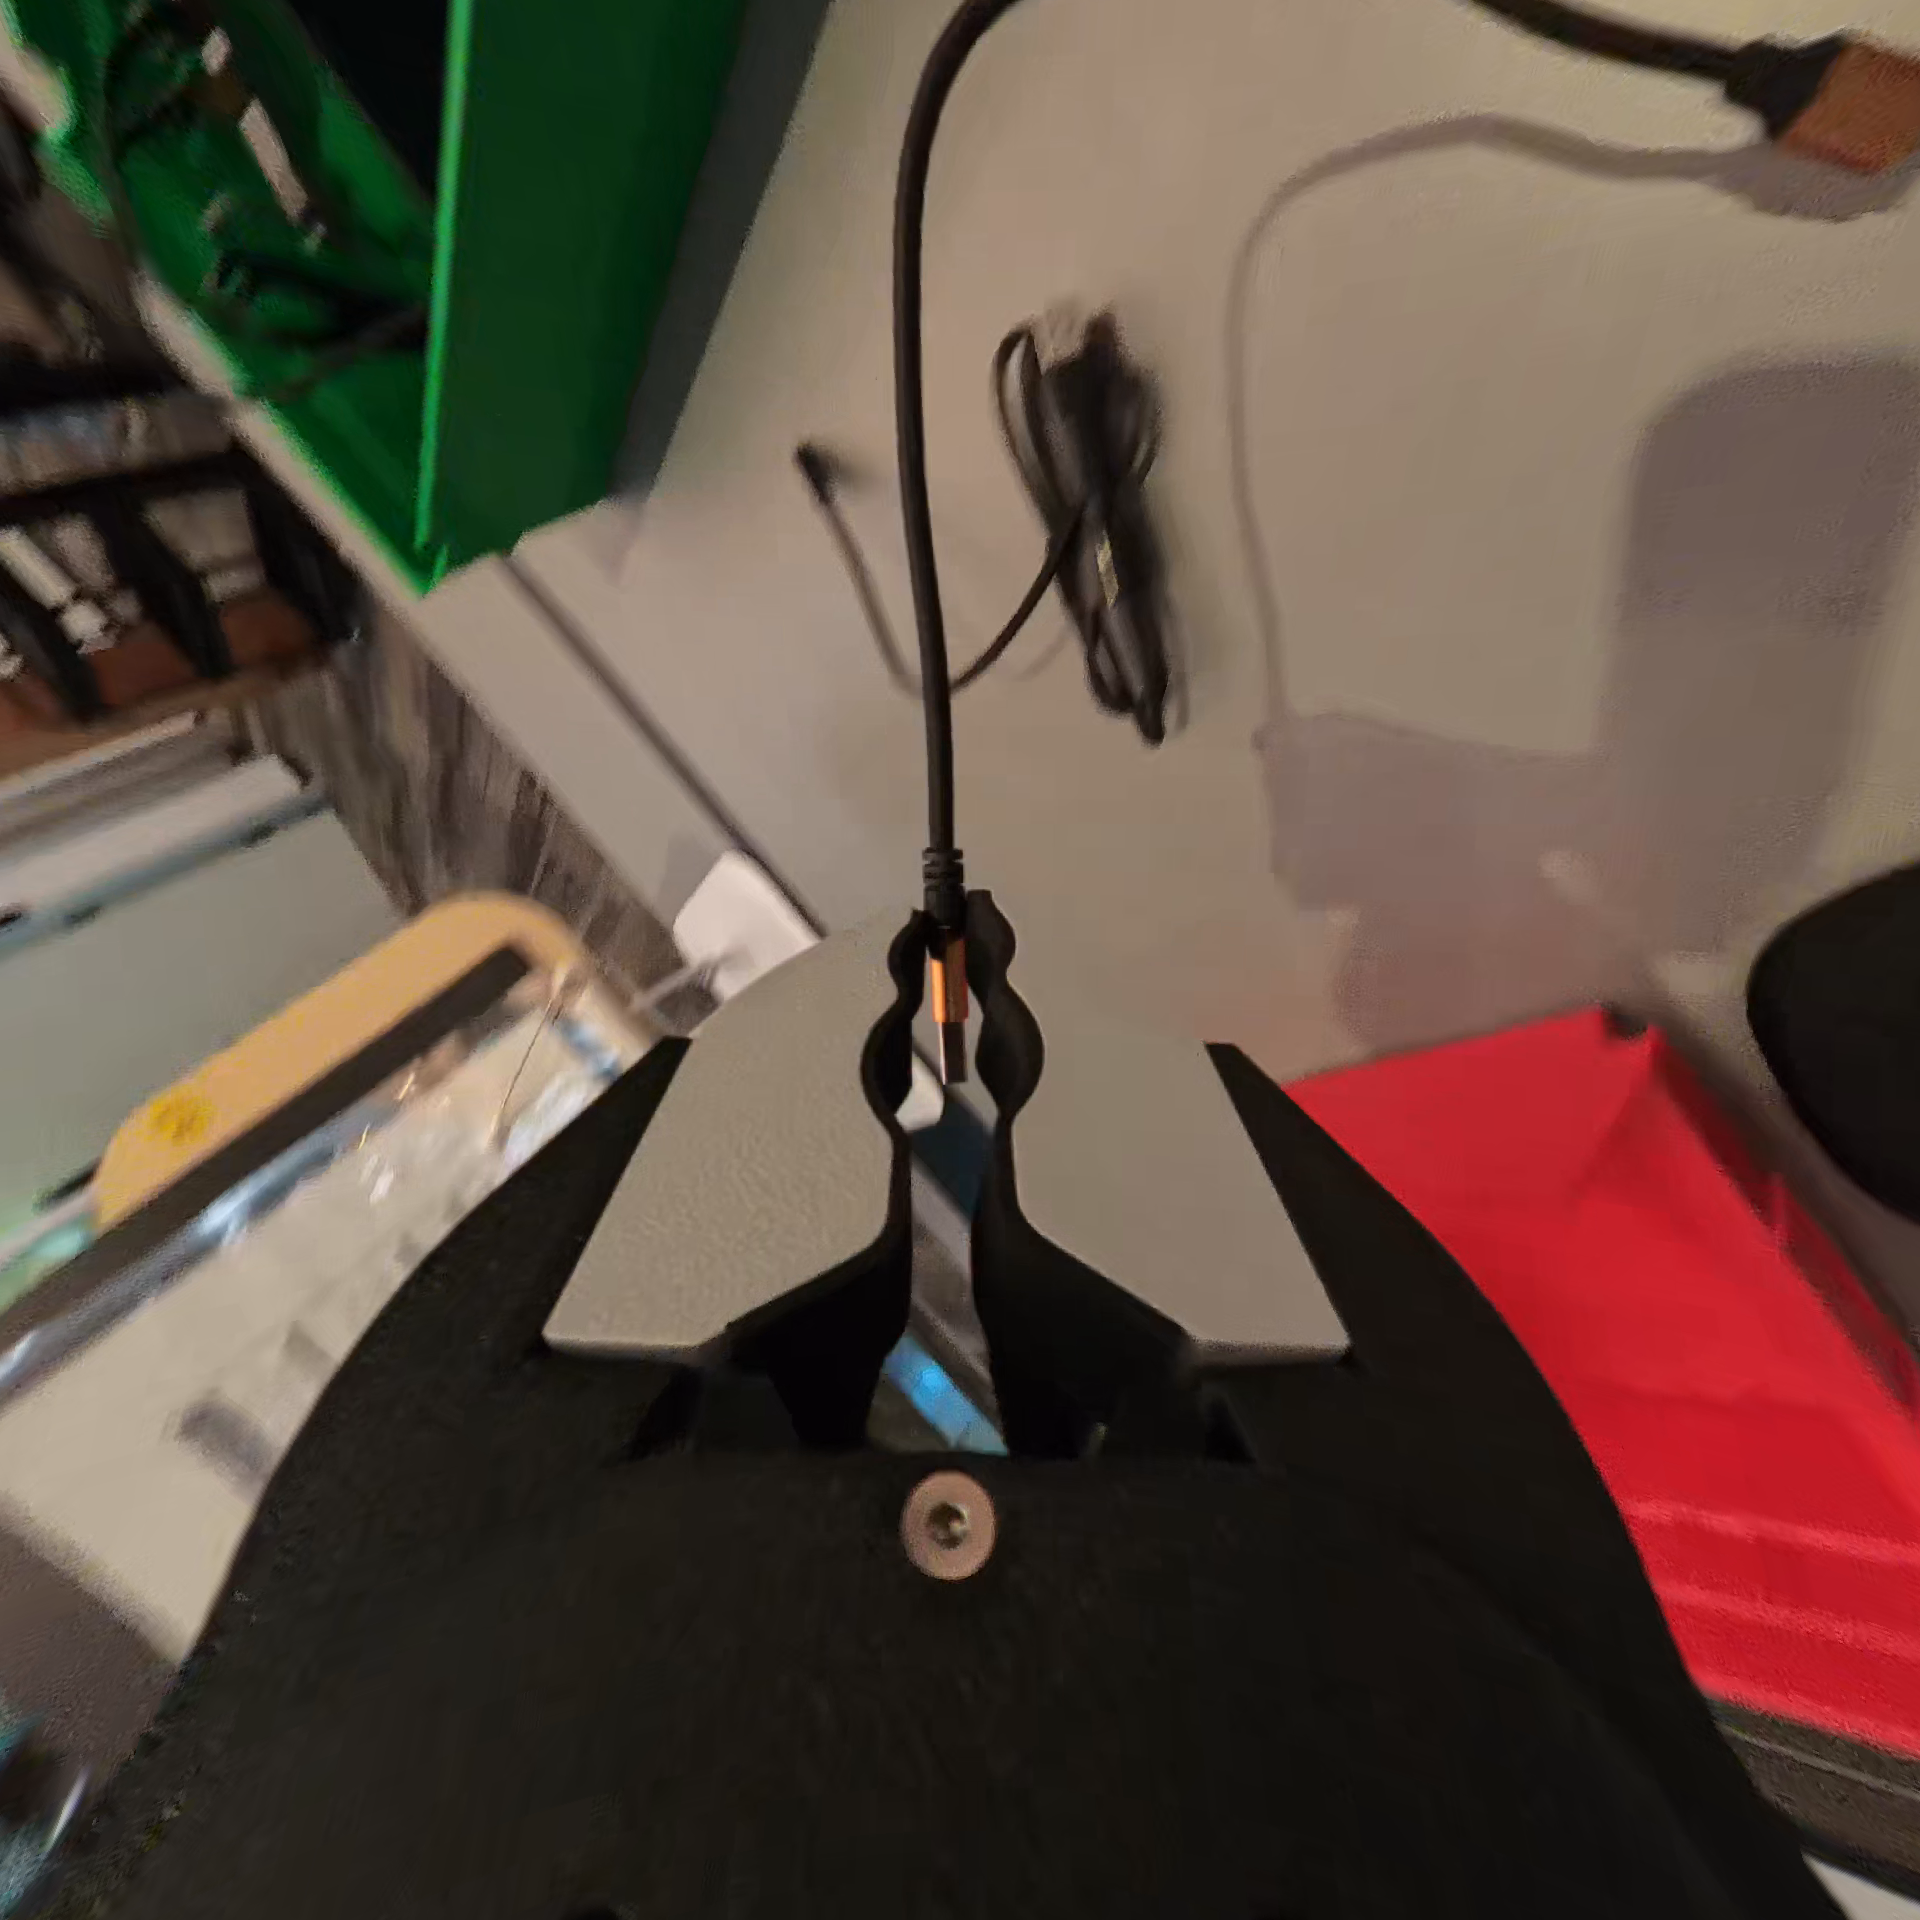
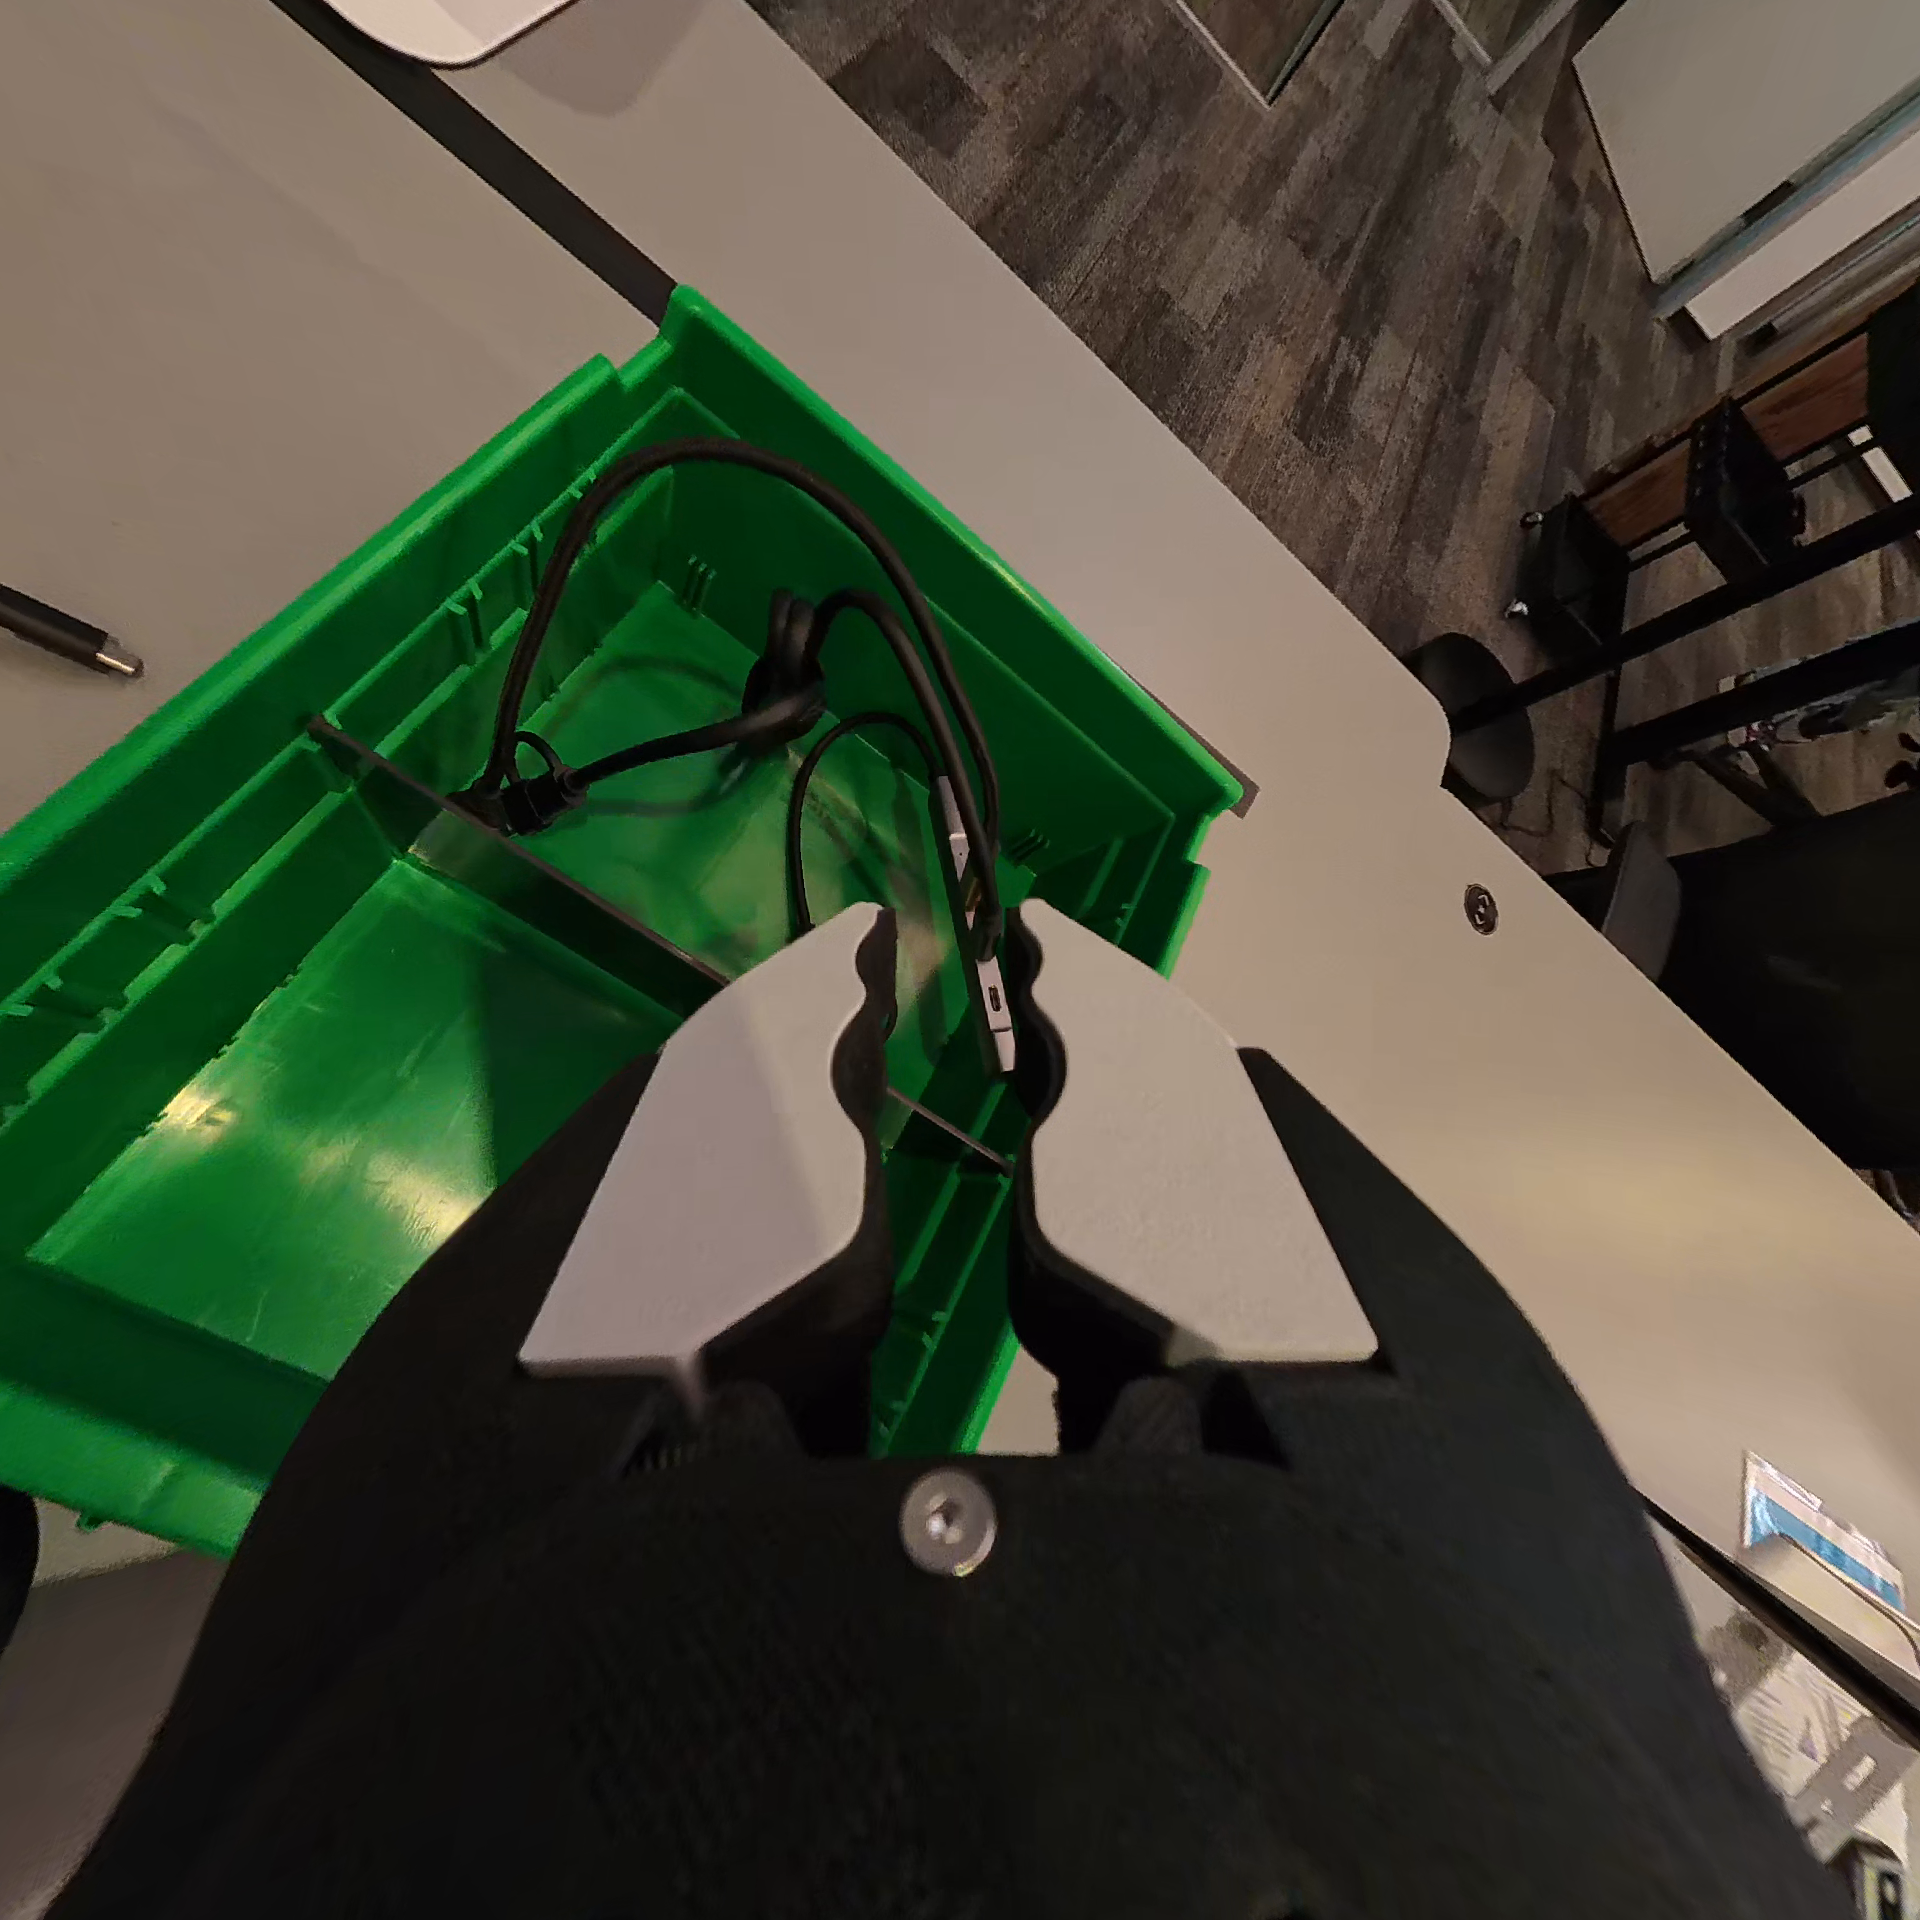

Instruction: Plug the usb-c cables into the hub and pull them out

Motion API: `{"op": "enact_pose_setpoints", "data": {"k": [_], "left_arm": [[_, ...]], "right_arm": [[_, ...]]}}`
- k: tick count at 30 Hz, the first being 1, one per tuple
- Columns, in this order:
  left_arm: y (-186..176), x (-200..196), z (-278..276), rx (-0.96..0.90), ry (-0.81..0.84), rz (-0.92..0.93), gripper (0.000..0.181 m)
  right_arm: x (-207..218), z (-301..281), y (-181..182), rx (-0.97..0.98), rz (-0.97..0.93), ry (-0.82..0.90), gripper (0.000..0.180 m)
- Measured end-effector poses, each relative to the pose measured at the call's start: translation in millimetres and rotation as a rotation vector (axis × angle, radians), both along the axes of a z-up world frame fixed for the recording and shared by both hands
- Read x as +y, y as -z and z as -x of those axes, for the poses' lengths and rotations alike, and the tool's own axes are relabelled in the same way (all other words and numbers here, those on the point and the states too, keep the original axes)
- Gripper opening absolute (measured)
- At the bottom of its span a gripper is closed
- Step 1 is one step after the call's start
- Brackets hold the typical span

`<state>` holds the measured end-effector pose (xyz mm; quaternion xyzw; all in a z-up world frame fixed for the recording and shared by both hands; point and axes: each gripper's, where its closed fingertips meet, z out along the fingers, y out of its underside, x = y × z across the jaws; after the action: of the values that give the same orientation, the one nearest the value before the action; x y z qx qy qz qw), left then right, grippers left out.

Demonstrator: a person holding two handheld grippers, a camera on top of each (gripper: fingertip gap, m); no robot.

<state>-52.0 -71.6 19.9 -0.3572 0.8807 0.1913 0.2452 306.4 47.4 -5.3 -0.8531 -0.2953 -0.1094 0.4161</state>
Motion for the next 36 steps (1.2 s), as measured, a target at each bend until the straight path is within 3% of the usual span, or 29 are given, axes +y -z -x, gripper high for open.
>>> {"op": "enact_pose_setpoints", "data": {"k": [4,8,16,19,21,23,25,28,31,33,36], "left_arm": [[67.0,-2.7,-36.0,0.074,0.041,0.131,0.006],[113.8,-4.0,-30.3,0.180,-0.093,0.278,0.007],[155.0,-18.0,-21.8,0.103,-0.293,0.471,0.008],[157.9,-21.4,-23.9,0.054,-0.319,0.491,0.026],[153.0,-19.3,-22.9,0.018,-0.343,0.465,0.028],[132.3,-9.3,-18.2,-0.026,-0.349,0.367,0.008],[89.7,5.8,-18.0,-0.169,-0.325,0.251,0.018],[-0.5,55.1,14.9,-0.409,-0.424,-0.032,0.012],[-61.2,88.8,79.0,-0.646,-0.588,-0.072,0.016],[-66.0,107.0,125.9,-0.692,-0.651,-0.058,0.024],[-26.3,132.3,190.1,-0.582,-0.788,0.021,0.022]], "right_arm": [[-0.6,-0.4,0.8,0.025,-0.008,-0.014,0.021],[-0.3,0.9,2.3,0.049,-0.009,-0.032,0.021],[3.6,8.7,0.9,0.070,-0.023,-0.067,0.021],[3.1,12.7,-3.1,0.085,-0.041,-0.084,0.021],[2.5,13.3,-3.7,0.084,-0.042,-0.086,0.021],[2.3,13.1,-4.1,0.076,-0.043,-0.085,0.021],[2.2,14.3,-5.6,0.074,-0.047,-0.089,0.021],[3.7,16.9,-5.7,0.073,-0.049,-0.092,0.021],[4.5,18.6,0.9,0.059,-0.027,-0.097,0.021],[5.1,16.1,5.6,0.048,-0.007,-0.082,0.021],[4.8,11.7,11.1,0.024,0.017,-0.058,0.021]]}}
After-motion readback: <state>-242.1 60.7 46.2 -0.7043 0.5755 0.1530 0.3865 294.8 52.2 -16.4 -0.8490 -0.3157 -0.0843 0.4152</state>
